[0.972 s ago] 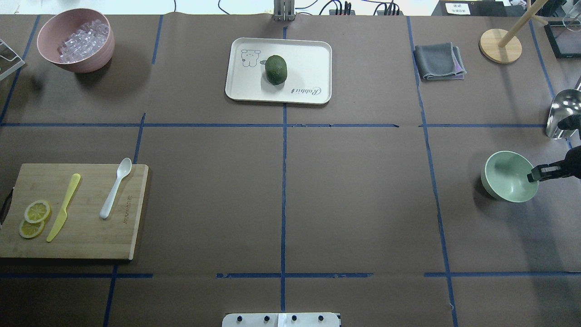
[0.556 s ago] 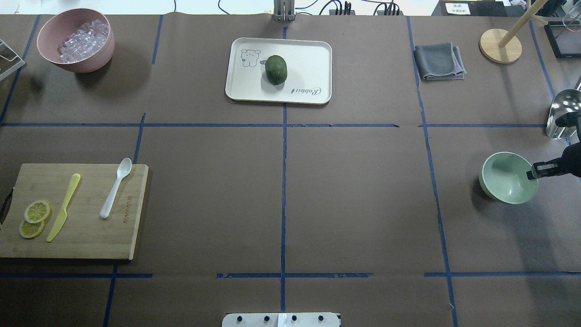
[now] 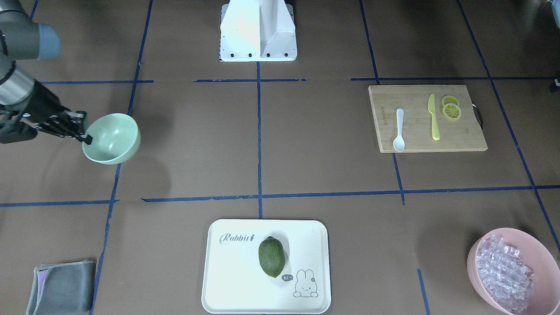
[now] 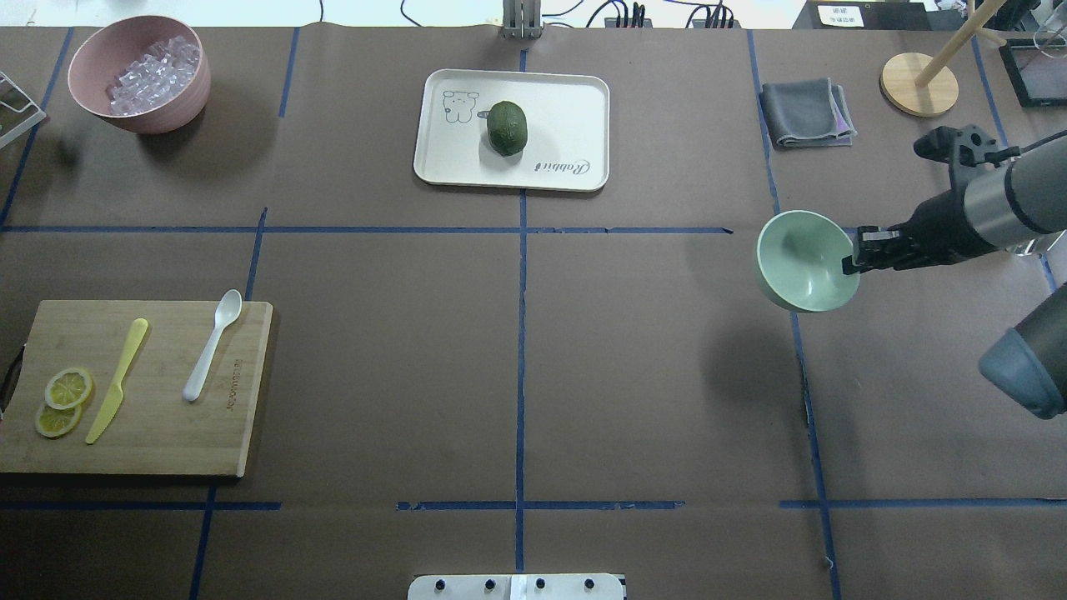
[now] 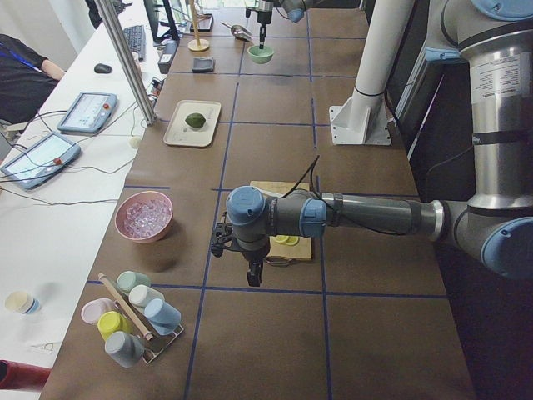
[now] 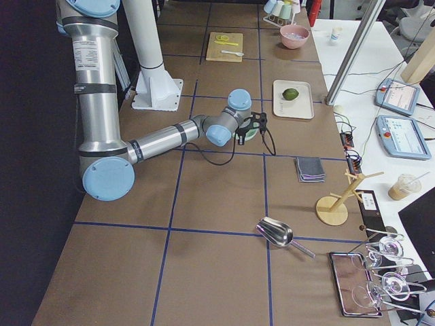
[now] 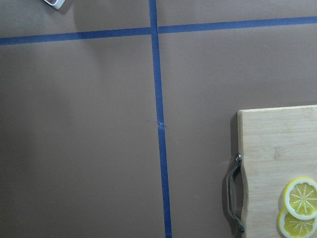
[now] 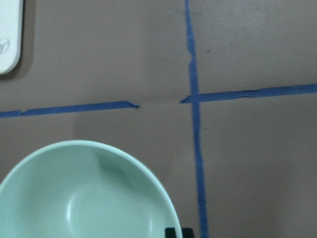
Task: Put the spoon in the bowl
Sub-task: 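Lift the green bowl with the right gripper and carry it to table center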
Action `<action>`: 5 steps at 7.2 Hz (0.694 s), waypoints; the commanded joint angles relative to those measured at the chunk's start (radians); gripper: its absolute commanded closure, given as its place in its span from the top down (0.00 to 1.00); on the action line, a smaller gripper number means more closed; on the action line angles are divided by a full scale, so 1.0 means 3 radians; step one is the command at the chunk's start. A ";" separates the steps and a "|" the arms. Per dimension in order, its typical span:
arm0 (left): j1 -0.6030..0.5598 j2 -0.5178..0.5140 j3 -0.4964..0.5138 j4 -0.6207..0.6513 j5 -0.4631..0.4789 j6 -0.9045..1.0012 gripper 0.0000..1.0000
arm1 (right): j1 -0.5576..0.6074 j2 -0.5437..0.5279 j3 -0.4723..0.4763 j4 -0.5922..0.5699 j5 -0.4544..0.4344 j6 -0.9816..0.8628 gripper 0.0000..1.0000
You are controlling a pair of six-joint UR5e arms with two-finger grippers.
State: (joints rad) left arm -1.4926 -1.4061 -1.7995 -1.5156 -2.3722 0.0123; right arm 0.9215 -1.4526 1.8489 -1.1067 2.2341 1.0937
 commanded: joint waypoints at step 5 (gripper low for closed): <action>0.0000 -0.0002 -0.0020 0.0000 0.0002 0.0000 1.00 | -0.1490 0.1853 -0.0433 -0.1654 -0.1402 0.1450 0.00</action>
State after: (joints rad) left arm -1.4925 -1.4076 -1.8051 -1.5156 -2.3726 0.0123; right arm 0.5484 -1.0029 1.8137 -1.5815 1.8834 1.4403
